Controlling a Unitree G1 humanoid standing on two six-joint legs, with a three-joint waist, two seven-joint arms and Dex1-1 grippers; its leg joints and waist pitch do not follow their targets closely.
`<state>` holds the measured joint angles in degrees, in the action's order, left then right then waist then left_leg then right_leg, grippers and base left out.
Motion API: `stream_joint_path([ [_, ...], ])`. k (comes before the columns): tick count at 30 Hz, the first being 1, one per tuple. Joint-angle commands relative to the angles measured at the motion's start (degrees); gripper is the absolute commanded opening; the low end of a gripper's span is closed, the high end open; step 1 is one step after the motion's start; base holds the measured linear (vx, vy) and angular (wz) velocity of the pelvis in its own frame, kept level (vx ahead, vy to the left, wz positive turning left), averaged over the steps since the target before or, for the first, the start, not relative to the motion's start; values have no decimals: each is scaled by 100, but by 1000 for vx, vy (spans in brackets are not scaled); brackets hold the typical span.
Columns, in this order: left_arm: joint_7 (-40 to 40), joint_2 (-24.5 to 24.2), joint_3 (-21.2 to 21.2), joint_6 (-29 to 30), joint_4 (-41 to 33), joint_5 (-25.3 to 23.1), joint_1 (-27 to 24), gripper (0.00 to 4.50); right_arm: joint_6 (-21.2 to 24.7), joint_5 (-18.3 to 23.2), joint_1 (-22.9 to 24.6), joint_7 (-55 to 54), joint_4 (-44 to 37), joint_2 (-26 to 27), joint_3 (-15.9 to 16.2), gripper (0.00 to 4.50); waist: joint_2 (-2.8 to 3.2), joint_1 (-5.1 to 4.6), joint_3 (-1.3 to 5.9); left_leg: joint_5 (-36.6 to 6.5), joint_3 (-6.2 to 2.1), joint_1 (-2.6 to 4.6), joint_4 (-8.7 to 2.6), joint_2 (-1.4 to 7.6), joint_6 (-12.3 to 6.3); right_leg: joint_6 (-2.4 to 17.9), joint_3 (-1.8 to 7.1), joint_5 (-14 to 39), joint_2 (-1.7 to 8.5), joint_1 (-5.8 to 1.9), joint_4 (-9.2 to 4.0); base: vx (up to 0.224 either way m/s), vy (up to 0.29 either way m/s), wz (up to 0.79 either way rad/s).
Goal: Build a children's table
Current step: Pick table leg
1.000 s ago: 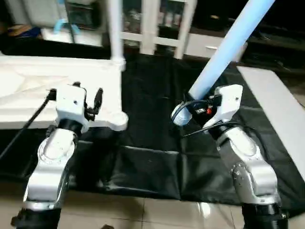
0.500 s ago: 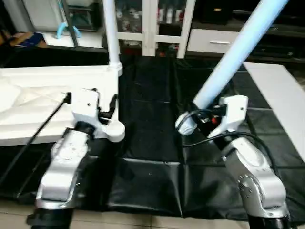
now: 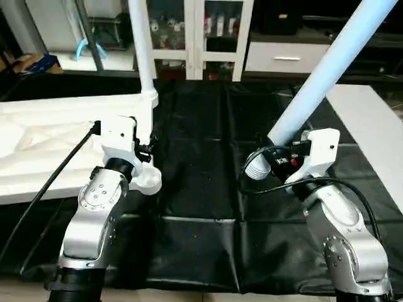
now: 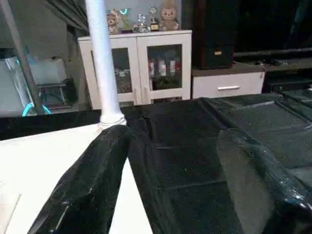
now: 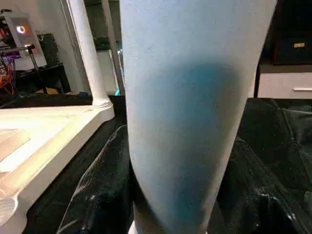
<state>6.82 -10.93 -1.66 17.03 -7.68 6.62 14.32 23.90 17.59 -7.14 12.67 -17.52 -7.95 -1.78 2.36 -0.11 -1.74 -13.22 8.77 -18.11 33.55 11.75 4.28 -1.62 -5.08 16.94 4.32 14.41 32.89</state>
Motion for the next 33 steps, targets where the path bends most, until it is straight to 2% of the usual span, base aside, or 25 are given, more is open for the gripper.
stream_joint_path([
  [1,-26,2,-41,-27,42,54,14,322,90,-8,-23,-60,-129,-11,13,181,41,-42,319,-939,48,49,-379,-48,-627,1039,173,665,53,-298,-401,0,0,0],
  [7,-120,205,-130,-158,75,142,-6,322,107,-12,53,-28,-185,-33,68,181,45,-96,385,19,-38,66,-281,-112,-1045,746,155,-446,-38,-403,-289,56,2,3],
  [8,-128,211,-127,-165,73,135,-12,322,103,-16,64,-27,-189,-33,71,181,73,-150,474,1119,-210,279,-179,-56,-1633,612,96,-1420,-130,-187,-2,111,-4,8],
  [9,-52,190,-76,-220,85,64,5,322,114,-33,84,-28,-208,-34,73,181,42,-278,561,2924,-503,540,41,106,-2518,417,105,-2157,-117,244,367,102,-30,2],
  [10,-45,189,-72,-233,87,61,6,322,115,-34,85,-29,-208,-34,73,181,-16,-440,625,4946,-939,879,192,502,-3194,209,307,-1891,229,851,616,48,-56,-29],
  [11,-25,189,-64,-278,92,56,8,322,118,-38,87,-32,-209,-34,73,181,-36,-452,626,6166,-1121,888,312,500,-3337,15,450,-2019,367,981,677,48,-56,-29],
  [12,-24,187,-57,-232,89,58,7,322,129,-43,85,-39,-205,-36,69,181,-208,-332,574,6432,-837,7,594,-220,-2539,-387,779,-3846,479,428,619,28,-77,-47],
  [13,-24,189,-54,-214,92,60,6,322,133,-48,82,-41,-203,-39,68,181,-382,-167,622,5190,-500,-571,664,-755,-2148,-806,743,-5790,79,-209,693,0,0,0],
  [14,-22,194,-47,-161,99,68,5,322,146,-61,72,-45,-199,-50,66,181,-421,68,559,2255,-113,-928,441,-959,-1253,-1233,742,-8698,-202,-474,663,0,0,0],
  [15,-37,248,-72,-128,118,131,2,322,251,-94,54,-78,-158,-88,62,181,-309,137,506,1401,-150,-627,224,-790,-580,-1193,588,-8481,-130,-176,570,-115,19,-1],
  [17,-41,241,-64,-101,128,105,3,322,263,-98,54,-77,-139,-101,55,181,-162,81,481,741,-254,-535,174,-442,-562,-999,650,-6443,266,-21,392,-112,26,-6],
  [18,-27,235,-65,-135,143,76,5,322,258,-87,55,-68,-130,-103,46,181,-151,99,464,-3,-144,-344,310,-268,-518,-968,1035,-5074,365,168,203,-100,41,3],
  [20,-19,234,-70,-162,153,68,6,322,255,-81,56,-63,-124,-104,43,181,-302,241,334,-715,-119,-492,434,-210,-431,-431,1418,-2781,465,84,-51,-113,111,-16],
  [21,-40,227,-87,-189,167,60,-10,322,261,-80,57,-53,-121,-128,57,181,-251,384,291,-1176,-122,-333,603,-122,-184,-50,1791,-873,541,208,-225,-114,201,-37],
  [22,-56,231,-89,-195,170,56,-19,322,261,-77,52,-42,-117,-140,59,181,-229,440,286,-1200,-152,-308,545,-91,-127,128,1870,-418,457,183,-236,-124,290,-44],
  [23,-67,236,-100,-202,166,48,-39,322,266,-67,43,-30,-117,-144,70,181,-163,440,267,-1077,-84,-124,227,-54,-177,205,1687,-249,30,381,-125,-124,290,-44],
  [24,-75,244,-103,-207,164,41,-50,322,269,-56,36,-18,-115,-148,71,181,-108,226,172,-1741,56,398,-109,50,-351,242,1043,657,-326,1009,178,-162,279,-56],
  [25,-116,247,-113,-172,143,17,-83,322,259,-68,17,21,-108,-173,104,181,-33,153,205,-2184,135,496,-262,93,-431,316,718,1092,-358,1081,415,-168,224,-43],
  [26,-155,249,-115,-144,130,-8,-104,322,258,-74,2,53,-105,-195,123,181,37,-13,186,-2272,-57,96,-621,66,-1212,270,214,681,-190,798,762,-168,224,-43],
  [27,-323,259,-170,-130,110,-99,-163,322,276,-56,-30,124,-76,-209,166,181,-47,-135,185,-2051,-4,112,-677,131,-1377,293,-32,368,-73,806,817,-127,189,-10],
  [28,-323,259,-170,-130,110,-99,-163,322,276,-56,-30,124,-76,-209,166,181,-20,-177,183,-1950,-46,60,-679,174,-1256,341,-79,171,4,722,781,-112,157,-1],
  [29,-403,248,-181,-73,79,-161,-191,322,277,-62,-44,146,-58,-217,185,181,-161,-213,154,-2116,-31,-42,-702,222,-716,385,-57,38,198,556,479,-112,157,-1],
  [30,-443,245,-193,-67,46,-198,-227,322,281,-69,-72,172,-33,-216,207,181,-349,-173,181,-2652,-124,-66,-508,245,149,643,305,421,551,555,50,-99,135,0],
  [31,-444,253,-202,-67,33,-196,-244,322,283,-69,-89,188,-18,-214,215,181,-257,-307,229,-2996,-343,-70,-399,290,848,868,382,912,578,497,10,-90,129,-14],
  [33,-480,266,-176,-48,-42,-257,-285,322,270,-56,-147,235,26,-208,246,181,-136,-481,229,-3356,-828,-87,-758,687,1260,456,178,326,203,452,332,-93,113,-16],
])
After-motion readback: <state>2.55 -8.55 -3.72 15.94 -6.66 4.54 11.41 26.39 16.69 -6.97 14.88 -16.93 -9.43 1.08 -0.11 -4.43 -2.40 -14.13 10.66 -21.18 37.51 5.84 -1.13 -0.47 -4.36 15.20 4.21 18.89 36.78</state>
